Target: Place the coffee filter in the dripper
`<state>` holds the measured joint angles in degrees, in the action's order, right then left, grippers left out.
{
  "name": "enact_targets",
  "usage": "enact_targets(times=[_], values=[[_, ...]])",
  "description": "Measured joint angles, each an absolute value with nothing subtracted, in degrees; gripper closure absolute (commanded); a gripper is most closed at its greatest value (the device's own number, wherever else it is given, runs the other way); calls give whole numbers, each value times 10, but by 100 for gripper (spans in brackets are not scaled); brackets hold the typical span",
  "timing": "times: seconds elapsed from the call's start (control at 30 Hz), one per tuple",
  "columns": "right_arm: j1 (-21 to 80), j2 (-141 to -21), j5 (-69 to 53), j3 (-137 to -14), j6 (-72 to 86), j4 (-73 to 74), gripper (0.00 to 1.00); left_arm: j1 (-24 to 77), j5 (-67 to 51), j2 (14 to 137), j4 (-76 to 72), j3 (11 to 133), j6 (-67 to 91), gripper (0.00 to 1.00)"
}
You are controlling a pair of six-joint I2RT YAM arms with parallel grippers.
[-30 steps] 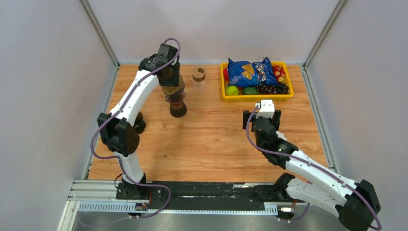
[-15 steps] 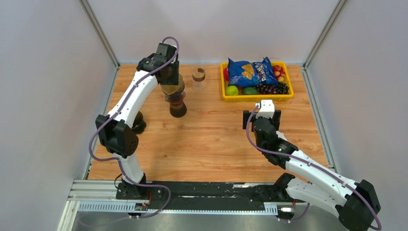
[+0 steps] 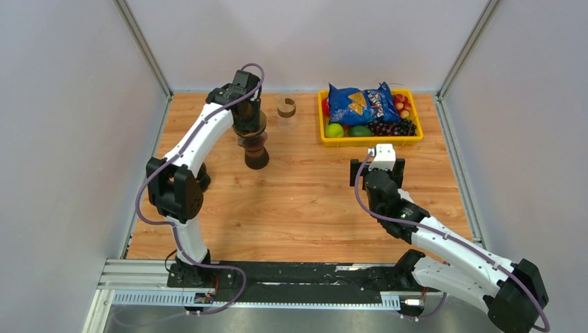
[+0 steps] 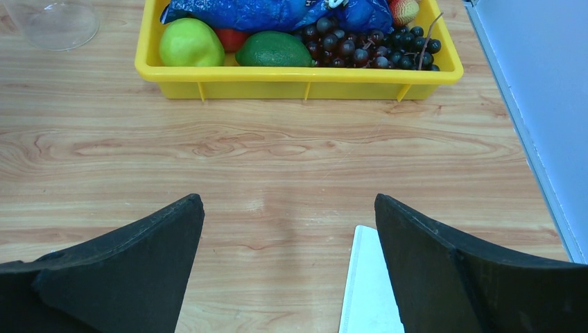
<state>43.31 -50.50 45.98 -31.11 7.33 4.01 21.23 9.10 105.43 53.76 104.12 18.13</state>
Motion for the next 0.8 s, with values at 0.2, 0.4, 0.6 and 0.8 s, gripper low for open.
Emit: enact_targets(times=[0.2,0.4,0.6,0.8], values=[[433,-506,460,-311,73,40,0,212,91,1066,538,1030,181,57],[433,-506,460,-311,73,40,0,212,91,1066,533,1030,183,46],[433,-506,460,-311,72,40,0,212,93,1065,528,1032,189,36],[433,-506,459,-311,72,40,0,212,97,1058,526,1034,190,30]])
